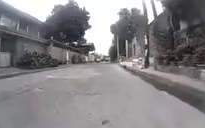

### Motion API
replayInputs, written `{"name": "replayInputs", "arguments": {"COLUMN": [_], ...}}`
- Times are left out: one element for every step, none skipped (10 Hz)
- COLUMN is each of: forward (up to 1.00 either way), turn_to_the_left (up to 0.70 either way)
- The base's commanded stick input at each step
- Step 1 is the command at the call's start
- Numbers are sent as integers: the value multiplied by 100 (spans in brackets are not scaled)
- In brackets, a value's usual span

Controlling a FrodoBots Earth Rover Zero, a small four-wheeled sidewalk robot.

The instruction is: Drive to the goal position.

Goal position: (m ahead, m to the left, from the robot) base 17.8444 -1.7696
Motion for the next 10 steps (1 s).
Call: {"name": "replayInputs", "arguments": {"forward": [85, 85, 85, 85, 85, 85, 85, 85, 85, 85], "turn_to_the_left": [0, 0, 0, 0, -18, -34, -34, -34, -34, -34]}}
